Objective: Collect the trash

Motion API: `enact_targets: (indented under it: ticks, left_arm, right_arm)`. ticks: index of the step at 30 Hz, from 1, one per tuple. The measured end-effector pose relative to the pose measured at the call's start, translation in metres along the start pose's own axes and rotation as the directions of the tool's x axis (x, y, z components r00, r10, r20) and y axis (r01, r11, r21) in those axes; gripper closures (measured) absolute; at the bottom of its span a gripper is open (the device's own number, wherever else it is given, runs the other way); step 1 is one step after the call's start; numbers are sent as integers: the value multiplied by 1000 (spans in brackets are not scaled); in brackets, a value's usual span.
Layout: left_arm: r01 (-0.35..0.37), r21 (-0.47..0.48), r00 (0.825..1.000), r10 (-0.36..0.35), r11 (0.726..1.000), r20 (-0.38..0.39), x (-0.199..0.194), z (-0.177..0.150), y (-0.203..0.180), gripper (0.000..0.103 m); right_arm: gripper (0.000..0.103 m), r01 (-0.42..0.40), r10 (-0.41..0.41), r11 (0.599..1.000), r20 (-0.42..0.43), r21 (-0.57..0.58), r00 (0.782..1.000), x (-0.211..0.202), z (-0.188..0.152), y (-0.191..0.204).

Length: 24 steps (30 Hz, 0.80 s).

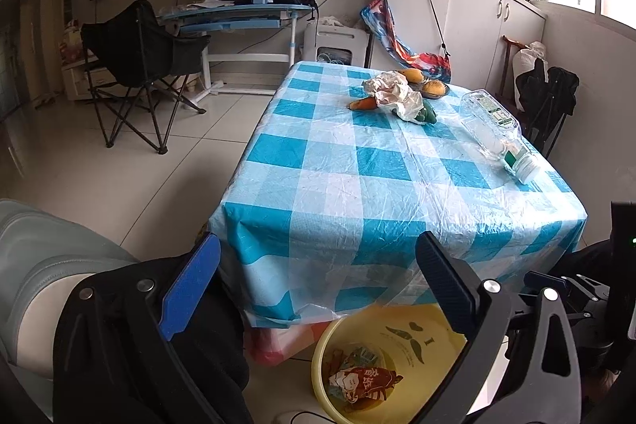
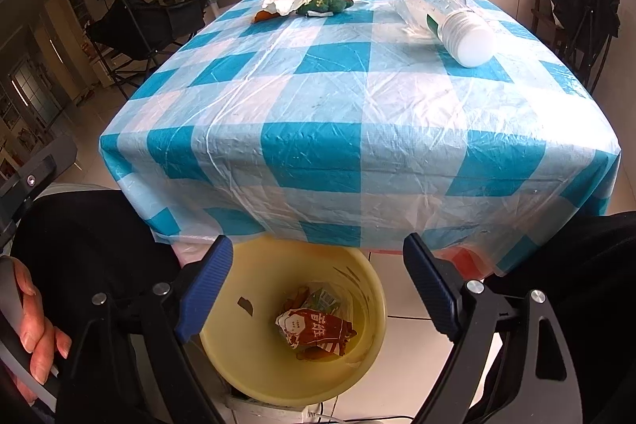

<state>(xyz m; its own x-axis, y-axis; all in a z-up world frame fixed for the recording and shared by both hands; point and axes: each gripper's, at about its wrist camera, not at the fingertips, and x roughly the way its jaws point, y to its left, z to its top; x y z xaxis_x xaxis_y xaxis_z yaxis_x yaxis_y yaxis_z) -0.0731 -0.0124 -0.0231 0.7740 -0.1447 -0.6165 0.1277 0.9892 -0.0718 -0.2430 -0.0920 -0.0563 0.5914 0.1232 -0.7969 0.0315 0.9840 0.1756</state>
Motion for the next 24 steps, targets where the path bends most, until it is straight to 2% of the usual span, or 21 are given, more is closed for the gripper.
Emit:
enact_targets:
  ticks: [11, 24]
  left_arm:
    - [-8, 21, 1000, 8, 1000, -21, 3, -1, -3, 7]
    - [-48, 30, 999, 49, 998, -8, -1, 2, -1, 7]
  right_arm:
    - [17, 1, -1, 1000, -11, -4, 1000, 2, -1, 1]
    - [16, 2, -2, 1000, -17, -9, 1000, 3, -1, 1]
